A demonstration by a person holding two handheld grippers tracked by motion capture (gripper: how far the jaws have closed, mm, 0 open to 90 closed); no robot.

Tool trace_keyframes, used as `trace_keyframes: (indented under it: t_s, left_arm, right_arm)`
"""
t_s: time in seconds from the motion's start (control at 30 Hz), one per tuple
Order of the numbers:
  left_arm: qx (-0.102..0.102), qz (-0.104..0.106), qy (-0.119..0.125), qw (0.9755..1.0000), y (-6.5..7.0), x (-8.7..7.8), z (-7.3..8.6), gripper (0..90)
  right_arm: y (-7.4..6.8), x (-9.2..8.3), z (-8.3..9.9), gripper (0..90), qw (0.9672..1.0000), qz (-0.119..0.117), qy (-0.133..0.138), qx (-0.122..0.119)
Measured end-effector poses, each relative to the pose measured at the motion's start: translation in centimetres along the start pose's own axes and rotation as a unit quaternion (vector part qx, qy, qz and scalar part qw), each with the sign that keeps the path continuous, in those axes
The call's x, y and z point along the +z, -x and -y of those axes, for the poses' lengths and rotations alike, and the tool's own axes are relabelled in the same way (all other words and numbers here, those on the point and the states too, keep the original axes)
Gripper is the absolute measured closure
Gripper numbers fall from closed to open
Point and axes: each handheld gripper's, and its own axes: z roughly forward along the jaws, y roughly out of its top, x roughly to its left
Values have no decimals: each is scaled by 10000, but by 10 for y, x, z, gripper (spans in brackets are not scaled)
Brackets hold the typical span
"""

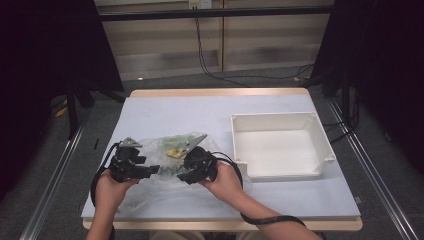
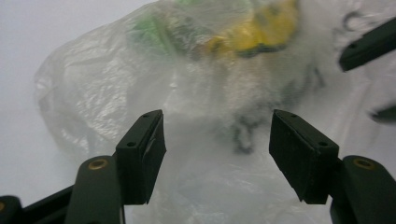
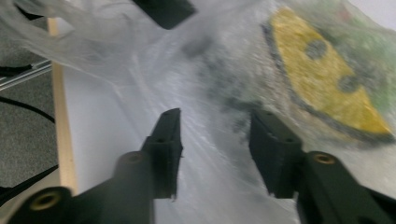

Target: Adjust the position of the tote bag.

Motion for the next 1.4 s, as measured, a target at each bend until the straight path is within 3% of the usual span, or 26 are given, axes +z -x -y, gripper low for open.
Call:
trace_keyframes:
  t_s: [0.1, 0.3, 0.53, 0.57, 0.6, 0.63, 0.7, 0.77, 1.0, 1.13, 1.3, 1.4]
  left_arm:
    - [-96, -28, 54, 9999, -1, 1, 0, 382]
    - [-63, -79, 74, 9999, 1, 1, -1, 403]
    - [-31, -21, -4, 10000, 0, 4, 1, 406]
    - [-27, -10, -8, 10000, 1, 4, 0, 406]
    - [-39, 18, 42, 10000, 2, 3, -1, 406]
    - [-11, 16, 17, 10000, 3, 1, -2, 405]
    - [-29, 0, 54, 10000, 4, 1, -2, 403]
    - [134, -35, 8, 9999, 8, -1, -4, 398]
    - [280, 65, 62, 9996, 19, 2, -7, 302]
    - [451, 70, -65, 9989, 22, 5, -7, 265]
    - [431, 124, -19, 9990, 23, 6, -7, 229]
    - [608, 318, -2, 9976, 25, 5, -9, 208]
  right_arm:
    - [-8, 2, -1, 512, 9998, -100, 31, -156]
    - [-12, 14, 1, 514, 9995, -80, -85, -279]
    - [-13, 22, 5, 534, 9991, 131, -194, -365]
    - [-12, 24, 5, 584, 9989, 149, -257, -370]
    - [-8, 25, 6, 744, 9986, 246, -288, -362]
    - [-6, 25, 7, 805, 9985, 260, -331, -364]
    - [-5, 26, 7, 837, 9984, 251, -376, -337]
    - [0, 27, 7, 900, 9985, 207, -443, -260]
    - [19, 18, 2, 900, 9989, 354, -304, 26]
    - [24, 12, 0, 900, 9990, 383, -207, 98]
    - [29, 6, -1, 900, 9991, 353, -88, 227]
    - [31, 3, -3, 900, 9988, 375, -55, 297]
